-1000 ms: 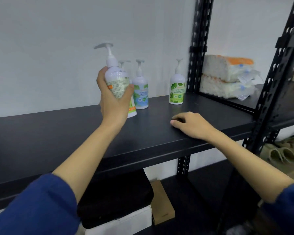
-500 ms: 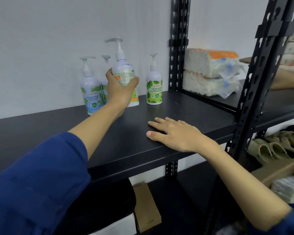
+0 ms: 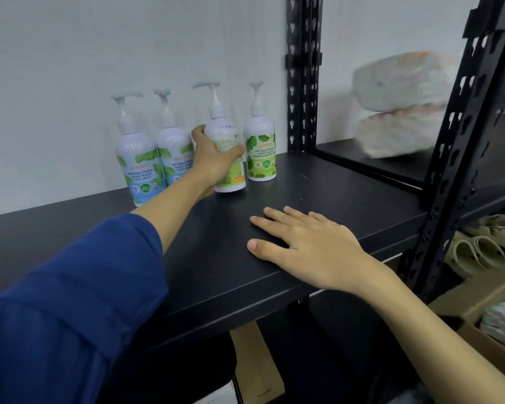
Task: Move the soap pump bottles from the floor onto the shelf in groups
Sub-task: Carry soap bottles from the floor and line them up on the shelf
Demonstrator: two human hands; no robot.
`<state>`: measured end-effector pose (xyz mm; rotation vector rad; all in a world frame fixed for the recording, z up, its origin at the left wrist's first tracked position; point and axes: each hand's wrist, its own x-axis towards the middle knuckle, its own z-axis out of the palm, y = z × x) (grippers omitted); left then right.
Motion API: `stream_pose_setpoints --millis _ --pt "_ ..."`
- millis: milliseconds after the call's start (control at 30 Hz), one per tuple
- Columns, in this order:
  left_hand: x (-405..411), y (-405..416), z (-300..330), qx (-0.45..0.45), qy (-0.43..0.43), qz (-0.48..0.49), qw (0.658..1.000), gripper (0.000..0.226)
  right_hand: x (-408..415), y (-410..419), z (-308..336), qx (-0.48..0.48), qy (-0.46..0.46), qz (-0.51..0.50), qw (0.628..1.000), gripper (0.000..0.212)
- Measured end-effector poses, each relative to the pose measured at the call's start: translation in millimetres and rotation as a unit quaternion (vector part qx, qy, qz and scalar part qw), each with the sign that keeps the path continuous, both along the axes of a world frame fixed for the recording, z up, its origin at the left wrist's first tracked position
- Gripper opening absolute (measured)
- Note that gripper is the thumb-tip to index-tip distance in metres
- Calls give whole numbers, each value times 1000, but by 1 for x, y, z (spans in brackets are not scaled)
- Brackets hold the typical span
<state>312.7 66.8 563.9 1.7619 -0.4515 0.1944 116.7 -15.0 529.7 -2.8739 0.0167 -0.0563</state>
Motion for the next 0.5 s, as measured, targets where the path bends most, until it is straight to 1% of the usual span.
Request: stream_pose_setpoints --millis 133,267,367,433,500 --pt "9 -4 -2 20 -11 -6 1000 68 0 1 0 -4 -1 -3 1000 59" --pt "17 -2 -4 42 -15 -4 999 75 0 2 0 -4 3 -6 1000 59" --pt "15 -2 -1 63 -21 35 997 83 -1 2 1 -4 7 -9 1000 59" --pt "12 -6 1 107 -37 75 991 94 -1 3 2 -3 9 -10 1000 59" --pt "7 -11 3 143 -48 106 983 98 -1 3 1 -3 10 -12 1000 59"
